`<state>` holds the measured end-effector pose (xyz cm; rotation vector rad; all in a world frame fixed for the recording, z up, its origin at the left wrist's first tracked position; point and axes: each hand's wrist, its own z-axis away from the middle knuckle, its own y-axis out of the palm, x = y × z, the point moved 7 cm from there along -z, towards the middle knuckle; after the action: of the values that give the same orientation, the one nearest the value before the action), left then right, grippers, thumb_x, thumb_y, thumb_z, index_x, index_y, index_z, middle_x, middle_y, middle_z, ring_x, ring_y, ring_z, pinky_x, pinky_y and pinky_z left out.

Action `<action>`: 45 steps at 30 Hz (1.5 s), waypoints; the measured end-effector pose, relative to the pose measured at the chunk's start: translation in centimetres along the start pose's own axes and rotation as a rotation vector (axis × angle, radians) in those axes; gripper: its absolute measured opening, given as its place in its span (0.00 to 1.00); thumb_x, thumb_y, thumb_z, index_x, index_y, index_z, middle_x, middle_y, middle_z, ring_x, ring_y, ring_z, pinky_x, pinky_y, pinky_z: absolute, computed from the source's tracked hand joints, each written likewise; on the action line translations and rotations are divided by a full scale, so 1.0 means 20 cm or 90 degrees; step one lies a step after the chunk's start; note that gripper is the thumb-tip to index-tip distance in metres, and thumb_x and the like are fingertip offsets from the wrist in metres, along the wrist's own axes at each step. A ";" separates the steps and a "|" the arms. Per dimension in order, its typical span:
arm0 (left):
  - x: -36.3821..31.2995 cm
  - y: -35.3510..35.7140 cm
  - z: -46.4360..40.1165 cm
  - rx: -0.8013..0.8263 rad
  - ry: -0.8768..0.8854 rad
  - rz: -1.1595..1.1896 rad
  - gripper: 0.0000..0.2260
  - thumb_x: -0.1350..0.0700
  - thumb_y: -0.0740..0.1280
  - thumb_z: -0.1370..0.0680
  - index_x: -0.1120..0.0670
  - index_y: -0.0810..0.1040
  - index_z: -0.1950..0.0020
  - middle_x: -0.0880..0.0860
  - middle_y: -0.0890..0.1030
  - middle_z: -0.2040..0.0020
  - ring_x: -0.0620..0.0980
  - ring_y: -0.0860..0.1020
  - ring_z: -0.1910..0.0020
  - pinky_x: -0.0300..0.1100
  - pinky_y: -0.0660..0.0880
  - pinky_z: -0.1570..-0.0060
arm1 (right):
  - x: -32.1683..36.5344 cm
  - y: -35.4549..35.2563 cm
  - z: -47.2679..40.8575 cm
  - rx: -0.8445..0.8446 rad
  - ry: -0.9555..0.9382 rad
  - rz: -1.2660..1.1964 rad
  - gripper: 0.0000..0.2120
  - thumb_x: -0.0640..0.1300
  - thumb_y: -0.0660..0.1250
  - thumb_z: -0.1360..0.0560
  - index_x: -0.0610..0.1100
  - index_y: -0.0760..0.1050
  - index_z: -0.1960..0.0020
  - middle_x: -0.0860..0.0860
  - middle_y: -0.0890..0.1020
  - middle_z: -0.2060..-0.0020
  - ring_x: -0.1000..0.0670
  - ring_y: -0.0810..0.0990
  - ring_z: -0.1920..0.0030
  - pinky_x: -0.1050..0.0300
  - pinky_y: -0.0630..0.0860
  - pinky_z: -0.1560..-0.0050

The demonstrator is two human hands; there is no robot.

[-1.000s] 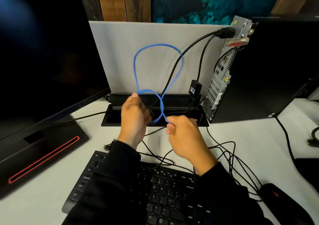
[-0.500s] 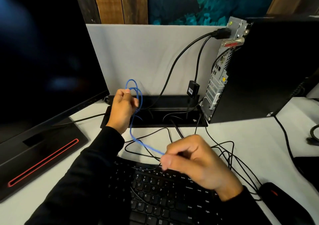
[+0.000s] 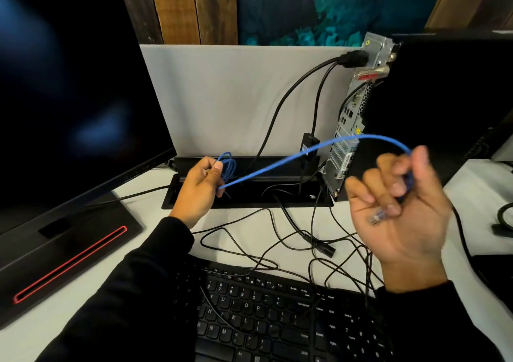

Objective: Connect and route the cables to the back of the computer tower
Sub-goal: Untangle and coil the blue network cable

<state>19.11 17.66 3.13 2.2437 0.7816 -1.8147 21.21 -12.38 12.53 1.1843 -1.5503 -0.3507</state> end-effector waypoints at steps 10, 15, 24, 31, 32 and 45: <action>0.00 0.02 -0.01 -0.050 -0.076 0.333 0.14 0.57 0.55 0.13 0.54 0.70 0.57 0.50 0.65 0.76 0.49 0.73 0.65 0.40 0.69 0.50 | -0.44 -0.12 0.06 -0.016 0.139 0.751 0.12 0.48 0.61 0.16 0.53 0.81 0.53 0.53 0.73 0.72 0.52 0.72 0.70 0.50 0.71 0.61; 0.03 0.00 0.02 -0.046 -0.129 0.426 0.13 0.60 0.53 0.13 0.55 0.70 0.55 0.52 0.65 0.78 0.53 0.80 0.65 0.39 0.77 0.54 | -0.41 -0.12 0.01 -0.101 0.069 0.618 0.16 0.40 0.58 0.14 0.48 0.77 0.57 0.47 0.83 0.61 0.48 0.80 0.66 0.52 0.79 0.64; 0.03 0.01 0.03 -0.052 -0.155 0.422 0.13 0.55 0.53 0.12 0.53 0.68 0.56 0.52 0.70 0.72 0.51 0.67 0.75 0.44 0.77 0.64 | -0.24 -0.16 -0.03 -0.138 -0.087 0.582 0.06 0.42 0.65 0.18 0.48 0.81 0.47 0.51 0.85 0.53 0.49 0.85 0.50 0.52 0.82 0.45; 0.03 0.00 0.02 -0.118 -0.224 0.439 0.13 0.55 0.55 0.13 0.51 0.67 0.58 0.48 0.63 0.71 0.47 0.58 0.73 0.41 0.63 0.72 | -0.41 0.06 0.01 0.169 -0.142 0.704 0.07 0.35 0.72 0.26 0.40 0.84 0.48 0.47 0.82 0.42 0.47 0.82 0.40 0.49 0.79 0.39; 0.03 0.02 0.02 -0.106 -0.234 0.433 0.13 0.55 0.55 0.13 0.51 0.68 0.59 0.49 0.64 0.71 0.47 0.58 0.73 0.41 0.63 0.71 | -0.44 0.09 0.02 0.215 -0.149 0.723 0.08 0.34 0.73 0.27 0.40 0.85 0.49 0.48 0.82 0.41 0.48 0.82 0.40 0.48 0.79 0.38; -0.05 0.12 0.05 0.111 -0.204 0.592 0.15 0.61 0.54 0.17 0.63 0.74 0.35 0.53 0.73 0.59 0.46 0.69 0.65 0.34 0.71 0.66 | -0.79 0.21 -0.03 0.350 0.015 0.848 0.12 0.31 0.69 0.28 0.42 0.87 0.51 0.53 0.85 0.41 0.55 0.80 0.37 0.70 0.72 0.39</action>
<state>19.29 14.95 3.30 1.8101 -0.4400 -1.6708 18.11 2.67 6.75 0.2954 -2.1107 1.0020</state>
